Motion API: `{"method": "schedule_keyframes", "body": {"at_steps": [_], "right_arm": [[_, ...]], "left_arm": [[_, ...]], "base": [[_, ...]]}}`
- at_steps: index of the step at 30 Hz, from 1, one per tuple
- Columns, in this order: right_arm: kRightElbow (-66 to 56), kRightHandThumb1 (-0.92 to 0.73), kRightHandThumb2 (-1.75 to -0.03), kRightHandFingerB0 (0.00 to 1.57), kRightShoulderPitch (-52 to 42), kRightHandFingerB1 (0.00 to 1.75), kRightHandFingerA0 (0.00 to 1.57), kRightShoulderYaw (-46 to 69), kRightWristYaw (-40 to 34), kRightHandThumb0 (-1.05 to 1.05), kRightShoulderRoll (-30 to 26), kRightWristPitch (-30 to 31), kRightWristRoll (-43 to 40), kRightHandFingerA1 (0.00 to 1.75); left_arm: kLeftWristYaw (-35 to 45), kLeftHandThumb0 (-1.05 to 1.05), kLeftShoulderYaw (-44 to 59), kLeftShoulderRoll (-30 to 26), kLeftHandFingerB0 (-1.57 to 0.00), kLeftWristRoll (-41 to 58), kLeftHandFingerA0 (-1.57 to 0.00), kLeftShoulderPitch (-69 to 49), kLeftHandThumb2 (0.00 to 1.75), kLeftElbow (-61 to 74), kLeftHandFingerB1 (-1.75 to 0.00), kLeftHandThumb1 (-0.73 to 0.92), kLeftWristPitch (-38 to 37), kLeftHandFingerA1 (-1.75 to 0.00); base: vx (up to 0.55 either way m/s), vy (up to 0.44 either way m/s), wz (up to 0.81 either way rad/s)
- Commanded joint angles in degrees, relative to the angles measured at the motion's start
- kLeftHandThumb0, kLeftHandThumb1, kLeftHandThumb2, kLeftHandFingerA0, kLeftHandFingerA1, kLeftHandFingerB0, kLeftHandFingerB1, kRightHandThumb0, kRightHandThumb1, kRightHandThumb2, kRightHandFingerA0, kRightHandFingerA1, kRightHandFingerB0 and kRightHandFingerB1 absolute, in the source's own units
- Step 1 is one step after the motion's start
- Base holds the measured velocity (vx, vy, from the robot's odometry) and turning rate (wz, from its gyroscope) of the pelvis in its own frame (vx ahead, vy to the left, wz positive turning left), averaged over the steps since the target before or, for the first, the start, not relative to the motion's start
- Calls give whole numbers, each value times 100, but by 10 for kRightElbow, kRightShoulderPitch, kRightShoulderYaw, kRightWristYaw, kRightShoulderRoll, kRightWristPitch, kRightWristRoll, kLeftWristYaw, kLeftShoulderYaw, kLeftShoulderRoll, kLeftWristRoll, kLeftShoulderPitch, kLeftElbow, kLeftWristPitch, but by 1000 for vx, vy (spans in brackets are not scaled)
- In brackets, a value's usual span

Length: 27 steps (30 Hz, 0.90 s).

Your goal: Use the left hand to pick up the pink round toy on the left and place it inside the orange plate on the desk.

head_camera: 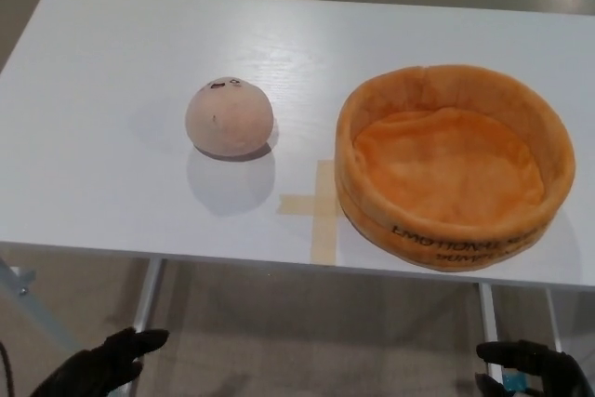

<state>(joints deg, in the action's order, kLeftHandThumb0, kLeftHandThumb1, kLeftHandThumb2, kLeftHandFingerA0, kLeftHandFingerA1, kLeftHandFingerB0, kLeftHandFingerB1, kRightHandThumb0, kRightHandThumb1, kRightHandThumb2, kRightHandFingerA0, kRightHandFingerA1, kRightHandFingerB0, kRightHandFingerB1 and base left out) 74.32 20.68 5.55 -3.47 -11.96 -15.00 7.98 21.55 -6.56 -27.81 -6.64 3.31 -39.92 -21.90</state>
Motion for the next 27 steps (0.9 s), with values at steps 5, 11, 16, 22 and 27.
{"method": "schedule_keyframes", "body": {"at_steps": [5, 11, 16, 22, 27], "right_arm": [[6, -58, -57, 65, -3, 51, 70, 5, -3, -30, 1, -7, -8, 62], [6, -58, -57, 65, -2, 52, 69, 9, 1, -31, 0, -9, -11, 64], [6, -58, -57, 66, -1, 51, 69, 7, -2, -30, 1, -6, -10, 63], [6, -59, -57, 66, -2, 51, 70, 3, -4, -30, 0, -7, -6, 63], [6, -59, -57, 65, -1, 51, 69, 3, -2, -31, -1, -5, -6, 63]], "left_arm": [[250, -29, -75, -118, -20, 119, -22, -109, 64, 359, -31, 61, 25, -38], [276, -31, -83, -141, -25, 165, -26, -113, 66, 432, -34, 59, 19, -39], [298, -28, -74, -165, -31, 231, -37, -108, 59, 529, -32, 62, 31, -38], [318, -33, -33, -177, -26, 386, -34, -63, 58, 632, -29, 59, 114, -36], [255, -34, 8, -154, -19, 432, -20, -23, 63, 659, -33, 52, 154, -38]], "base": [[0, 0, 0], [0, 0, 0], [0, 0, 0], [0, 0, 0], [0, 0, 0]]}}
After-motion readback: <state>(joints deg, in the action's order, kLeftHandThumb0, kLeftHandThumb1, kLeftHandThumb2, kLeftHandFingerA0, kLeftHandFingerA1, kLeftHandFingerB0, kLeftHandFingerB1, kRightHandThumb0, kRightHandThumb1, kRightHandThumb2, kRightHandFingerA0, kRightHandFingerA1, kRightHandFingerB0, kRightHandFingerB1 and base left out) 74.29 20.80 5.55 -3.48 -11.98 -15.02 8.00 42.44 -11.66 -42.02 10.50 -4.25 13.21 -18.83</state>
